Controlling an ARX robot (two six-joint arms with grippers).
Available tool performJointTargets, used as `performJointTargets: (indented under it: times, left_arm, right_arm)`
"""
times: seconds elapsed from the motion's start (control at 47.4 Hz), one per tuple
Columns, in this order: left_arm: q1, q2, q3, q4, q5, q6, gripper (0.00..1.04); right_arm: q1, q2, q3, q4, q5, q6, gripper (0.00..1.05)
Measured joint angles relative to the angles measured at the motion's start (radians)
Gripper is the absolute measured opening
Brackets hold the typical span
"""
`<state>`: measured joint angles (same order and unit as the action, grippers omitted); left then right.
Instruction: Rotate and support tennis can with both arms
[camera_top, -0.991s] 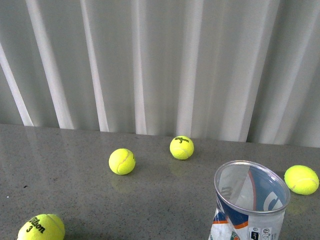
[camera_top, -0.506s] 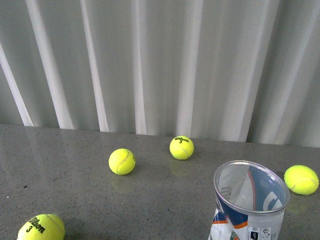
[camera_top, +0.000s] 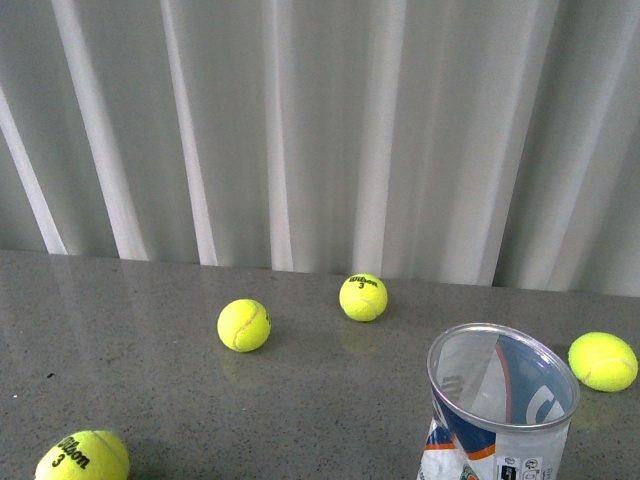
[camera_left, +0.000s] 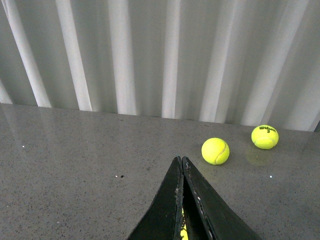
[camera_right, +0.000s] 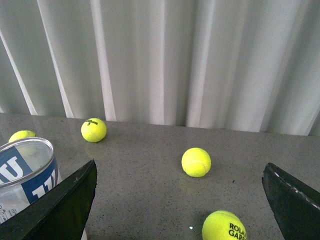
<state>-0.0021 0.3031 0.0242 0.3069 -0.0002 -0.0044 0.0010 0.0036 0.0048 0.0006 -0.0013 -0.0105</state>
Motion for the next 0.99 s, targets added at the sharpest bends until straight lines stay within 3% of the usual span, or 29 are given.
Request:
performJointTargets:
  times: [0.464, 0.59, 0.844, 0.991]
  left_arm:
    - [0.000, -0.129, 0.000, -0.129, 0.000, 0.000, 0.04]
    - [0.000, -0.255, 0.000, -0.291, 0.000, 0.000, 0.04]
    - [0.000, -0.299, 0.000, -0.306, 0.000, 0.000, 0.04]
    - [0.000, -0.299, 0.000, -0.306, 0.000, 0.000, 0.29]
  right_arm:
    - [0.000, 0.000, 0.000, 0.000, 0.000, 0.000, 0.98]
    - [0.000, 0.000, 0.000, 0.000, 0.000, 0.000, 0.98]
    - [0.000, 0.000, 0.000, 0.000, 0.000, 0.000, 0.98]
    - [0.000, 0.000, 0.000, 0.000, 0.000, 0.000, 0.98]
